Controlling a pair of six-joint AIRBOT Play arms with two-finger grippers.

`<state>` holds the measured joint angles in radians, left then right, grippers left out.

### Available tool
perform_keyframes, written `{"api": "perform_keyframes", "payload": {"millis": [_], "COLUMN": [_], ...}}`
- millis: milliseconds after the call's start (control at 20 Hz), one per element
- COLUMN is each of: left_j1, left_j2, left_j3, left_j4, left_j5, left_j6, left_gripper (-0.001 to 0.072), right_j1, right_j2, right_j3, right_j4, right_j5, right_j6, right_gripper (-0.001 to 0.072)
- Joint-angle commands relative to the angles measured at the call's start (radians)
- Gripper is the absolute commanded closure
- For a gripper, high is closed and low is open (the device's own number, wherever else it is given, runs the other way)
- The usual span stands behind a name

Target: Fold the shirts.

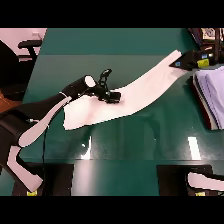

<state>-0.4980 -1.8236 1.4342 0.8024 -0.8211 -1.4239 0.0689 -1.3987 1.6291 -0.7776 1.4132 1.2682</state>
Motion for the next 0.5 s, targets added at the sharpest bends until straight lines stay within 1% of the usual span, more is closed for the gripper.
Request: {"api": "perform_keyframes", "payload": {"millis": [0, 100, 250, 350, 450], "left_j1": [-0.007, -0.005, 0.018, 0.066, 0.146], "left_j2": [-0.019, -0.018, 0.0, 0.049, 0.129], "left_j3": [0.029, 0.065, 0.184, 0.251, 0.306], "left_j4": [-0.003, -0.002, 0.045, 0.093, 0.155], "left_j5": [0.01, -0.003, -0.089, -0.148, -0.212], "left_j6": [-0.001, -0.001, 0.0, -0.001, -0.001], "left_gripper": [0.0673, 0.0673, 0.0674, 0.0673, 0.0673], "right_j1": [0.111, 0.172, 0.27, 0.346, 0.443], "right_j2": [0.01, 0.01, 0.008, 0.008, -0.006], "right_j3": [0.078, 0.095, 0.114, 0.123, 0.123], "right_j4": [0.001, 0.001, 0.002, 0.002, 0.003], "right_j5": [-0.002, -0.009, -0.047, -0.09, -0.151], "right_j6": [0.034, 0.041, 0.041, 0.041, 0.04], "right_gripper": [0.0696, 0.0696, 0.0696, 0.0696, 0.0696]}}
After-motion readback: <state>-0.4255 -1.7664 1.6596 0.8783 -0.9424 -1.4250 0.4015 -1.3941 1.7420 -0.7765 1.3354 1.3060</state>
